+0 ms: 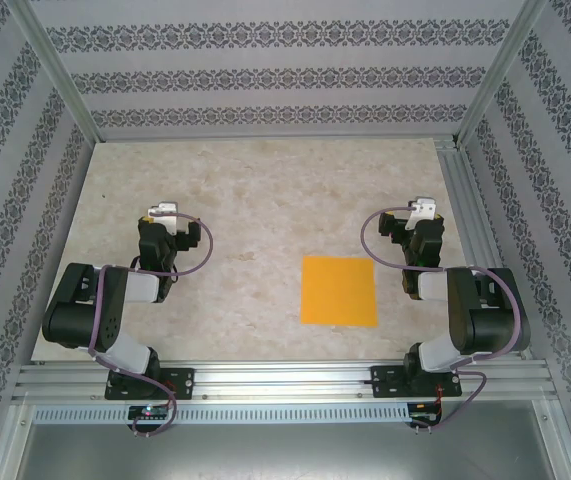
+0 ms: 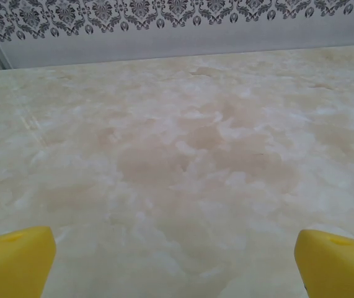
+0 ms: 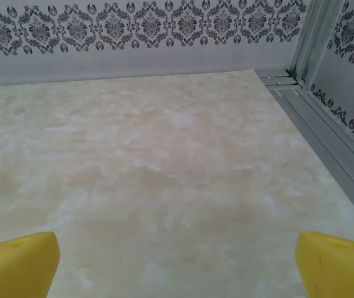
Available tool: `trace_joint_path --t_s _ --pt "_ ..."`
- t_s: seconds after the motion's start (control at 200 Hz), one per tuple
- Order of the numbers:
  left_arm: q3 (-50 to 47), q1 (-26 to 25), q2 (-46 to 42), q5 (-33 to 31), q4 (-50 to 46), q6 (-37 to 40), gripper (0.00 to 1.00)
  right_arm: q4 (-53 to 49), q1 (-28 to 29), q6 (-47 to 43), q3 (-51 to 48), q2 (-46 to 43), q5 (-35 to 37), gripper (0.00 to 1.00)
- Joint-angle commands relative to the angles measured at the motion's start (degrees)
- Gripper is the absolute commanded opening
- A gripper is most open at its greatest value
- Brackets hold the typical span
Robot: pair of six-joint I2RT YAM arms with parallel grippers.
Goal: Fold a paper plane with a square sheet of paper (fold left side to right side)
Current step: Pick up the square sheet of paper from the bottom-center of the table.
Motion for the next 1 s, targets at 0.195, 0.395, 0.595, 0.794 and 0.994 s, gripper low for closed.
trace_joint_path --t_s 0.195,0.395,0.595,0.794,0.994 --pt "0.9 0.6 0.2 1.1 -0.3 1.5 1.00 1.6 -0.4 0.5 0.6 -0.3 -1.0 0.98" --pt "0.9 0.7 0.2 1.4 -0.4 1.4 1.00 1.5 -0.5 0.5 0.8 -0.3 -1.1 0.98" --pt "0.9 0.7 -4.4 2.2 -3.1 2.0 1.00 -3.6 -0.5 0.9 2.2 -4.1 -0.5 0.98" --pt "5.1 -0.9 -32.4 0.1 -30.1 -6.4 1.00 -32.4 0.4 3.5 9.6 -23.1 4.7 0.98" --pt "11.9 -1.5 -36.6 9.0 -51.0 -25.3 1.00 -55.6 3.1 13.1 15.1 -34.9 5.2 0.98"
